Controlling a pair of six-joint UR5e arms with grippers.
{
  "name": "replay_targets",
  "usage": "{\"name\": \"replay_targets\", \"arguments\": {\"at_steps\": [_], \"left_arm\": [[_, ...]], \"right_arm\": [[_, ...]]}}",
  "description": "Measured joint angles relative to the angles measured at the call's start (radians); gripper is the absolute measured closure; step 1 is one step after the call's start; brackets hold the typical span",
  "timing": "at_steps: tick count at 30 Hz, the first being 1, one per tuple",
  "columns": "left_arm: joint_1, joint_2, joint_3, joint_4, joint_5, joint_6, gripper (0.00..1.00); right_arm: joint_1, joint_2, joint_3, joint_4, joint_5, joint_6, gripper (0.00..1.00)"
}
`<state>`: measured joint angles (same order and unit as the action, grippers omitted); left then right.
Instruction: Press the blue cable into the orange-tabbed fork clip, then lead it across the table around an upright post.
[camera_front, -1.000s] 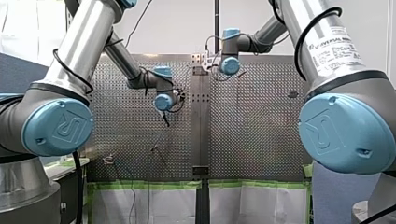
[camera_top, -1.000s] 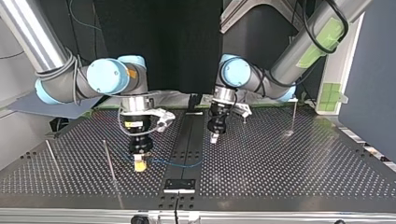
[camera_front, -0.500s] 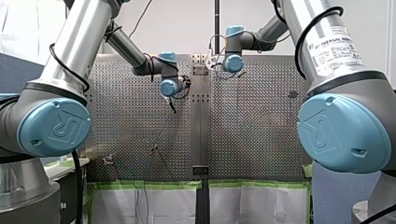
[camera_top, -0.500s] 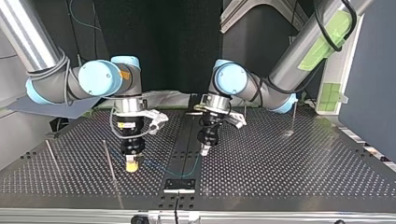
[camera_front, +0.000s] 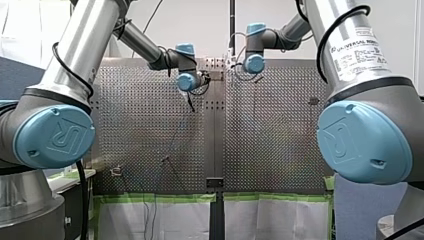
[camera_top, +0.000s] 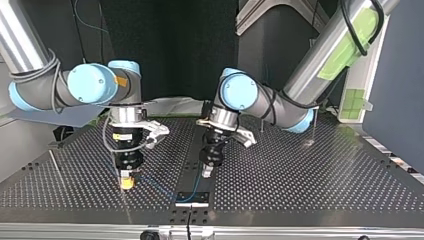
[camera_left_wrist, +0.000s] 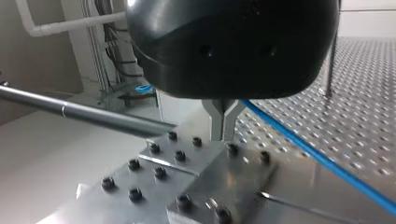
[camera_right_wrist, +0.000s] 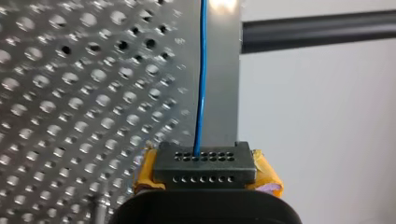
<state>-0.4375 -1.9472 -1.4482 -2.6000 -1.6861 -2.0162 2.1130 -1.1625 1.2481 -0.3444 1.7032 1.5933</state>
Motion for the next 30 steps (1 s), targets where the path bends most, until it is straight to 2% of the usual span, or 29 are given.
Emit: {"name": "replay_targets", "arguments": {"at_steps": [9,22,30], "left_arm": [[-0.016,-0.001,0.075,-0.019,0.009,-0.01,0.98],[-0.032,-0.003,0.134,-0.05,0.015,-0.024,0.98],[-0.038,-0.02,0.146,-0.061,0.022,-0.041,0.98]], "right_arm": [[-0.028,-0.007,0.0,0.018,0.0,0.008,1.0],[-0.066,-0.019,0.0,0.023,-0.001,0.021,1.0],[-0.093,-0.04,0.0,0.024,-0.003,0.039,1.0]]}}
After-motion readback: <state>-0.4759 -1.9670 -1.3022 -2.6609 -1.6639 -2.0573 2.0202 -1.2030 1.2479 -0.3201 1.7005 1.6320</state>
